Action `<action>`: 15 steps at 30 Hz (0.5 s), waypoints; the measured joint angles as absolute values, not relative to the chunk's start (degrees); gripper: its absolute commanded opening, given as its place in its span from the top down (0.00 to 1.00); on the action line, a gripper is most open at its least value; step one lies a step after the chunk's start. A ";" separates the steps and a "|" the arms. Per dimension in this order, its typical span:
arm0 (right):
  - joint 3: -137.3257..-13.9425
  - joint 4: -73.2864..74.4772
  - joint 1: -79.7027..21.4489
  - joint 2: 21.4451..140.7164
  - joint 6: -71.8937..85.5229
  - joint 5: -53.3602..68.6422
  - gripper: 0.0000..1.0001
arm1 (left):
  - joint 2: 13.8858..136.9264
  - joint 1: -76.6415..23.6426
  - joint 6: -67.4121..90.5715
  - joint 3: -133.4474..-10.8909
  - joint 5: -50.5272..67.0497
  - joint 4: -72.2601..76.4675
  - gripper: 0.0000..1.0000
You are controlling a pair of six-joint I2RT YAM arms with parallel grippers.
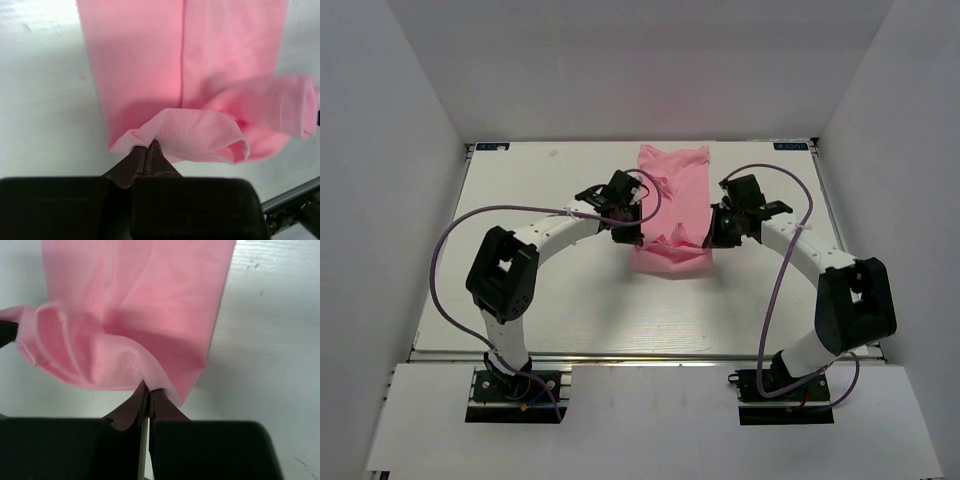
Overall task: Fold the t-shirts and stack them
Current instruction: Fold the folded rectangular tshirt in 1/3 of the way
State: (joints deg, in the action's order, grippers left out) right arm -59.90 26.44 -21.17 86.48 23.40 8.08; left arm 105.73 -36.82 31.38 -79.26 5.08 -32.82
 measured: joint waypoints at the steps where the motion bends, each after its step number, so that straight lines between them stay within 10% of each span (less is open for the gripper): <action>1: -60.95 26.57 -20.88 87.42 23.22 7.86 1.00 | 106.28 -36.05 31.35 -79.94 5.08 -32.95 1.00; 15: -78.04 27.31 -17.56 99.63 17.08 8.34 1.00 | 116.01 -31.38 28.14 -96.95 6.76 -33.01 1.00</action>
State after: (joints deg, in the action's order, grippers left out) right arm -78.04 27.31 -17.56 99.63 17.08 8.34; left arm 116.01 -31.38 28.14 -96.95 6.76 -33.01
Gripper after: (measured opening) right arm 0.015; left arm 0.020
